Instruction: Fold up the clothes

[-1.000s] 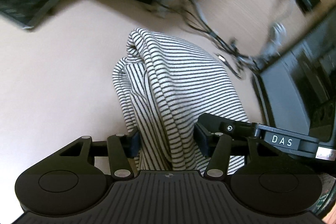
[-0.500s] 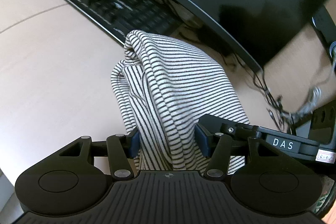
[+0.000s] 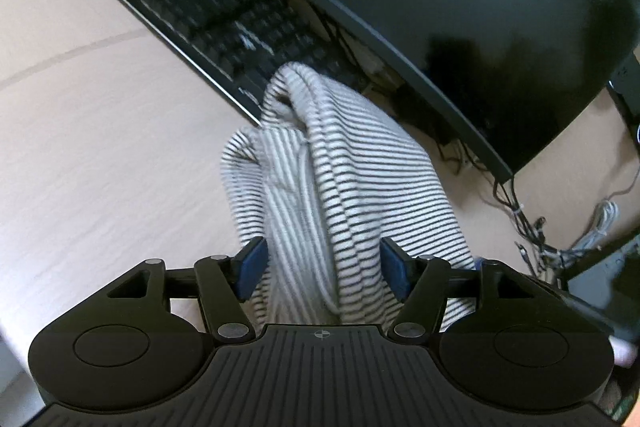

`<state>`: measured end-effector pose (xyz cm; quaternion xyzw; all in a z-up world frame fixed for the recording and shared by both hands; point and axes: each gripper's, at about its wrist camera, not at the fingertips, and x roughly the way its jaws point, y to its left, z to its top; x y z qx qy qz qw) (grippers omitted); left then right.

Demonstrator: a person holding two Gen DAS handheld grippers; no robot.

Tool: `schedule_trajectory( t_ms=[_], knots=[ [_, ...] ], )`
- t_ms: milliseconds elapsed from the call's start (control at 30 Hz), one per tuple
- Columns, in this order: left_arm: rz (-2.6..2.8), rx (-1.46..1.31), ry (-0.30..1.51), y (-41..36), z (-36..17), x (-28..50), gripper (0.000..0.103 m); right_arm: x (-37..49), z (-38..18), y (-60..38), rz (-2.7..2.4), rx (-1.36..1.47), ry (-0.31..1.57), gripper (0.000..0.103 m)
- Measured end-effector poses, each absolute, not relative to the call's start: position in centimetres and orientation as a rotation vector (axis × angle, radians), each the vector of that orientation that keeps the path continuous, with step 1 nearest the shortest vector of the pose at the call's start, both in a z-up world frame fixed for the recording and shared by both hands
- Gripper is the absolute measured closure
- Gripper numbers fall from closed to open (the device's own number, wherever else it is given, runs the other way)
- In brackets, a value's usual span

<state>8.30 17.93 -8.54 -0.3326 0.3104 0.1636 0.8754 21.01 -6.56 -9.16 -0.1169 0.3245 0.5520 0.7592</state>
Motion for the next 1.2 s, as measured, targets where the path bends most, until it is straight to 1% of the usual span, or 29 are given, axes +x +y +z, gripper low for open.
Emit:
schedule_trajectory(
  t_ms=[67, 100, 133, 200, 333, 400, 467, 567, 867, 1100, 1200],
  knots=[
    [0.406, -0.657, 0.618, 16.6, -7.5, 6.8, 0.026, 20.2, -9.5, -8.8, 1.213, -0.356, 0.627, 0.0],
    [0.449, -0.634, 0.602, 15.6, -7.0, 6.0, 0.018, 20.0, -9.9, -10.0, 1.212, -0.394, 0.607, 0.0],
    [0.494, -0.611, 0.585, 14.5, -6.6, 5.3, 0.013, 20.1, -10.3, -11.0, 1.204, -0.422, 0.6, 0.0],
    [0.54, -0.597, 0.591, 12.7, -6.8, 4.9, 0.009, 20.5, -11.1, -12.7, 1.19, -0.421, 0.618, 0.0],
    [0.624, -0.575, 0.611, 9.0, -7.5, 4.1, 0.008, 21.6, -12.3, -14.6, 1.165, -0.387, 0.657, 0.0],
    [0.665, -0.564, 0.62, 7.2, -7.8, 3.7, 0.007, 21.8, -12.6, -14.3, 1.195, -0.415, 0.641, 0.0],
    [0.707, -0.552, 0.63, 5.4, -8.2, 3.4, 0.007, 21.6, -12.9, -13.2, 1.251, -0.469, 0.574, 0.0],
    [0.71, -0.537, 0.629, 4.0, -8.2, 3.2, 0.006, 22.5, -13.0, -11.8, 1.262, -0.445, 0.6, 0.0],
    [0.789, -0.509, 0.582, 2.7, -7.7, 3.0, 0.002, 22.4, -12.8, -12.1, 1.253, -0.446, 0.599, 0.0],
    [0.949, -0.363, 0.6, 1.8, -6.9, 3.5, 0.0, 22.4, -12.8, -12.0, 1.254, -0.447, 0.599, 0.0],
    [0.94, -0.365, 0.594, 1.6, -6.6, 3.3, 0.0, 22.4, -12.8, -12.1, 1.254, -0.447, 0.599, 0.0]
  ],
)
